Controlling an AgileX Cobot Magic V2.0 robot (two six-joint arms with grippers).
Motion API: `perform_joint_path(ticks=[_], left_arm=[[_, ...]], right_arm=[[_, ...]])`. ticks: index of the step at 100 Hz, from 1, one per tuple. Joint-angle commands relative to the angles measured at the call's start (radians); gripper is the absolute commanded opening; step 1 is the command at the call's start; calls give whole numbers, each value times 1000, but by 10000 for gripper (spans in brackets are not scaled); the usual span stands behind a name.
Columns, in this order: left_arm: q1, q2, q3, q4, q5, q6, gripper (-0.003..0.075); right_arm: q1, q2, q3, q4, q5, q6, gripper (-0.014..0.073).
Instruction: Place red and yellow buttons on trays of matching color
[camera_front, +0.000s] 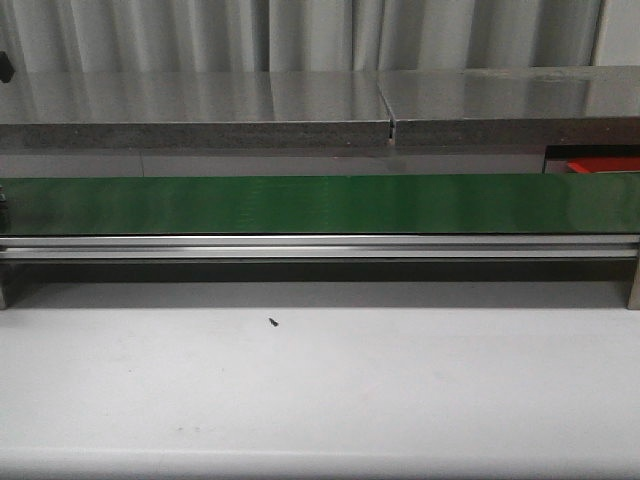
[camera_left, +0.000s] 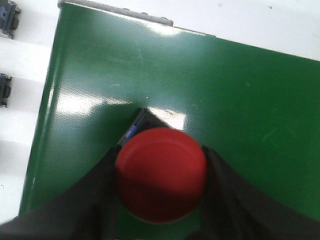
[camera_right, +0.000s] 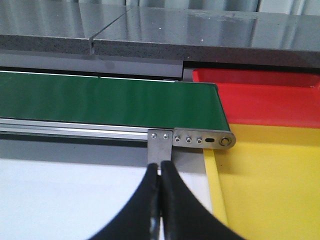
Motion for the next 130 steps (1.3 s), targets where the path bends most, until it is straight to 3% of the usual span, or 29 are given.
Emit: perform_joint_path(ticks=[1,20,29,72,88,108,130], left_arm=[[-5,-47,-32,-10,-26,0,130],[-5,-47,-32,-48,-24,25,529],[-5,-47,-32,-64,-24,25,611],[-5,-113,-167,-141,-12,62,610],[-5,-174,-164,-55,-19,39,610],[13,-262,-81,90,-22,-38,610],[109,-366,106,102,-83,-39,610]], right_arm=[[0,6,-1,-8,-81,-1,-67],[0,6,-1,-8,-81,-1,-67],[0,6,-1,-8,-81,-1,-67],[0,6,-1,-8,-81,-1,-67],[0,6,-1,-8,-81,-1,-67],[0,6,-1,-8,-81,-1,-67],[0,6,-1,-8,-81,-1,-67]])
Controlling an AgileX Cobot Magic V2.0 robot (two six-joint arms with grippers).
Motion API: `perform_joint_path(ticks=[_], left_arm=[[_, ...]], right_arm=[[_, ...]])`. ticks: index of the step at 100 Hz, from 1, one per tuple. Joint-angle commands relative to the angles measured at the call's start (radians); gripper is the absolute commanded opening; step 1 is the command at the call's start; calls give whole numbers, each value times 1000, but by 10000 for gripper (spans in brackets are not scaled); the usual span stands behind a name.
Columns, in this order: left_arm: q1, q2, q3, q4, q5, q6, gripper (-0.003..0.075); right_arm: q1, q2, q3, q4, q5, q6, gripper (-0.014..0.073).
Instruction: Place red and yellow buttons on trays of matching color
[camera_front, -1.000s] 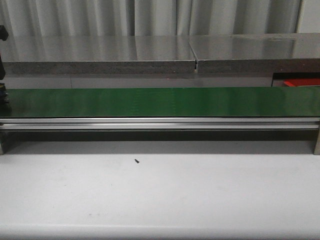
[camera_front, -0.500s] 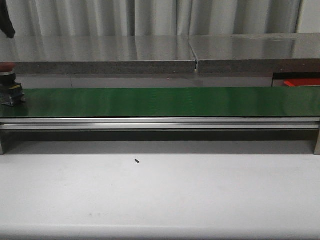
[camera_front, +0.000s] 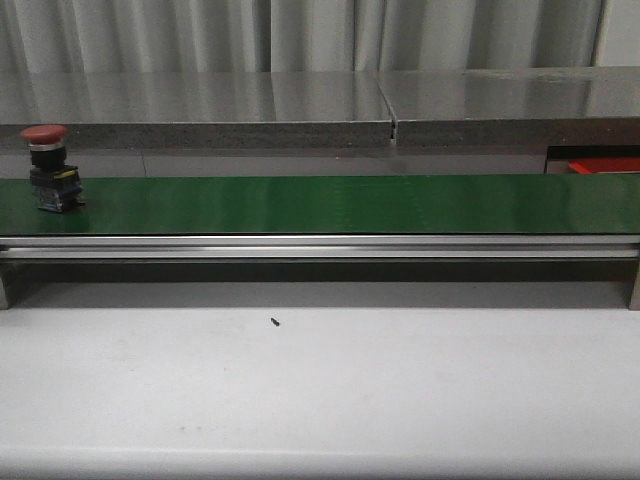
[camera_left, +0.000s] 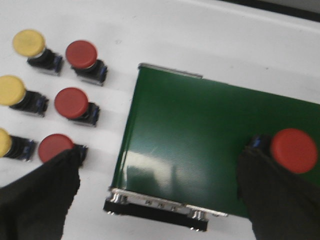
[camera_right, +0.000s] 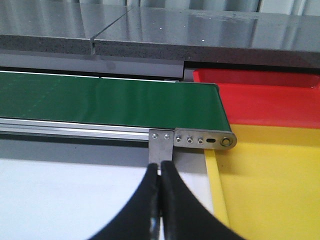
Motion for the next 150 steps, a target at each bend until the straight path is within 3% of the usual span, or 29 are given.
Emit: perform_joint_path(ticks=[1,24,53,150], left_arm=[[43,-87,55,2,-89,-15,610],[240,-148,225,0,-140,-15,610],[462,-131,313,-49,-235,-17,610],[483,204,262,-91,-429,-15,610]], right_arm=[[0,6,-1,-8,-81,-1,-67],[0,6,-1,-8,-81,-1,-67],[0,6,-1,-8,-81,-1,-67],[0,6,-1,-8,-81,-1,-67]])
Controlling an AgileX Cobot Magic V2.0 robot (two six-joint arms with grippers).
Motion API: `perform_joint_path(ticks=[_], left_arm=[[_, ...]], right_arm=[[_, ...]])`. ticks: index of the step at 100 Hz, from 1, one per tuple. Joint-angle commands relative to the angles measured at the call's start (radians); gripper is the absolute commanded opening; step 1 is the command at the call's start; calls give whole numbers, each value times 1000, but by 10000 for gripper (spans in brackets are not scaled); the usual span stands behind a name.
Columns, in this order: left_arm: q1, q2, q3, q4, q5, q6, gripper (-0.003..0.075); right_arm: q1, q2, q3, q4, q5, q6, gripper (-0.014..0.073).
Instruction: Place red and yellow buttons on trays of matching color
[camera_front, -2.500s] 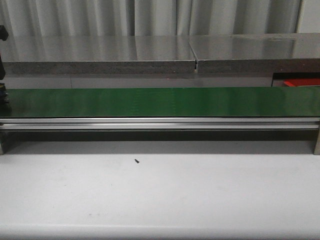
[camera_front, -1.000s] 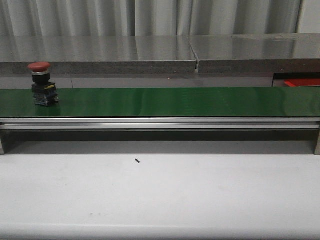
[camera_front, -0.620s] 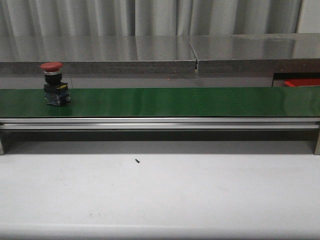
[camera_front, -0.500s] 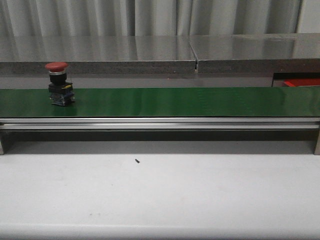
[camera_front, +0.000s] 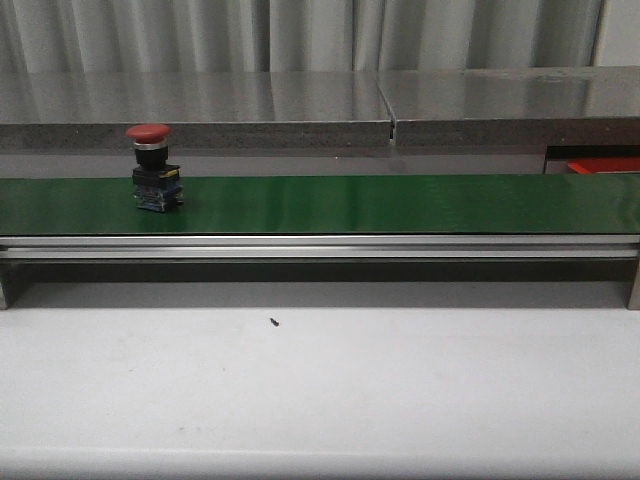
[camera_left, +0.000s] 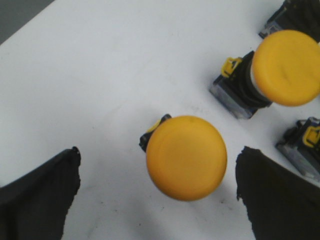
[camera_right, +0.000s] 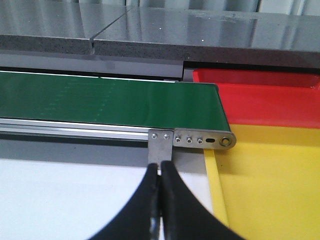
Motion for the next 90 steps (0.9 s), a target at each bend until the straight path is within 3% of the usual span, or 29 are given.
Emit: perform_joint_path(ticks=[1,27,55,90], left_arm=[[3,-30,-49,-17,-46,-8,610],[-4,-27,-69,-17,-55,-8,603],[-4,-27,-69,-32,-55,-6,461],[-4,-27,-69,-44,-53,-2,358]], right_arm=[[0,6,-1,-8,-81,-1,-67],[0,6,-1,-8,-81,-1,-67],[0,6,-1,-8,-81,-1,-67],[0,6,-1,-8,-81,-1,-67]])
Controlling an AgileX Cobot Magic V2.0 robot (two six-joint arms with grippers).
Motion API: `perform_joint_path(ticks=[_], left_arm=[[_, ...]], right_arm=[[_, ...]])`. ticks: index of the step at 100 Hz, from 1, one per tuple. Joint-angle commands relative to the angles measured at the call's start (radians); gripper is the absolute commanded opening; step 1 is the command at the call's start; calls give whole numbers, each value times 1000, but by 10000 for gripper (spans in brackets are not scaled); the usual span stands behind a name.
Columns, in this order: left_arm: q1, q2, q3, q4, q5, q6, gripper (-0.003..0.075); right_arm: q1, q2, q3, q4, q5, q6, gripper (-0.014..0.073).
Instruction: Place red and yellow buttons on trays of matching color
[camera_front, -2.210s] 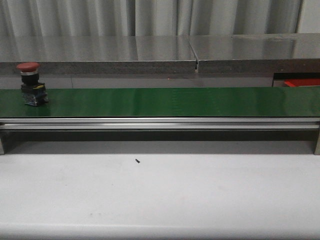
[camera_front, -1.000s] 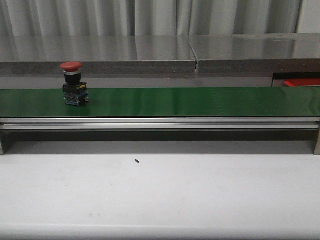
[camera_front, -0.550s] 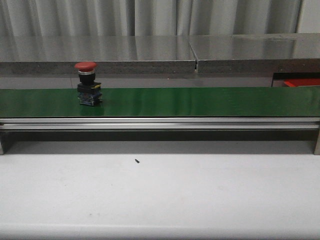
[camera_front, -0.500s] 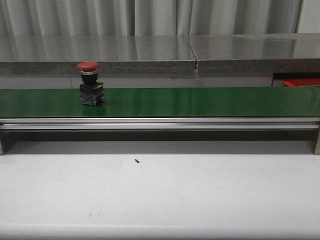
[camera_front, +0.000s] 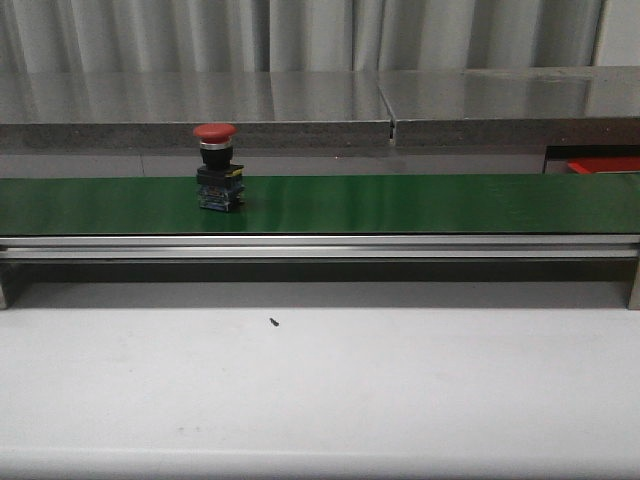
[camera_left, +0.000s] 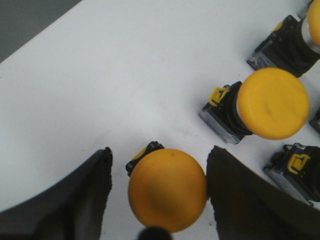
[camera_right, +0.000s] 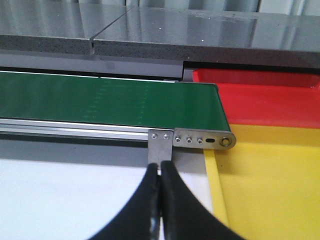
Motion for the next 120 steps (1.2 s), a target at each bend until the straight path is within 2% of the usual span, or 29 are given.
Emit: perform_joint_path(ticks=[1,25,49,63,82,100,120], left_arm=[[-4,-46,-31,-14,-41,-2,356],[-4,-46,-31,-16,-39,-2,286],[-4,-46,-31,-22,-38,-2,113],[-4,-57,-31,-32,-19,-2,50],[-4,-115,-33,-42,6,-2,41],[-8,-195,-71,-70,85,-2,41],[-87,-255,-157,-104,187,45,41]], right_arm=[[0,7,-1,-8,-81,-1,-67],[0,7,-1,-8,-81,-1,-67],[0,7,-1,-8,-81,-1,-67],[0,7,-1,-8,-81,-1,-67],[0,7,-1,-8,-81,-1,-67],[0,7,-1,-8,-81,-1,-67],[0,7,-1,-8,-81,-1,-67]])
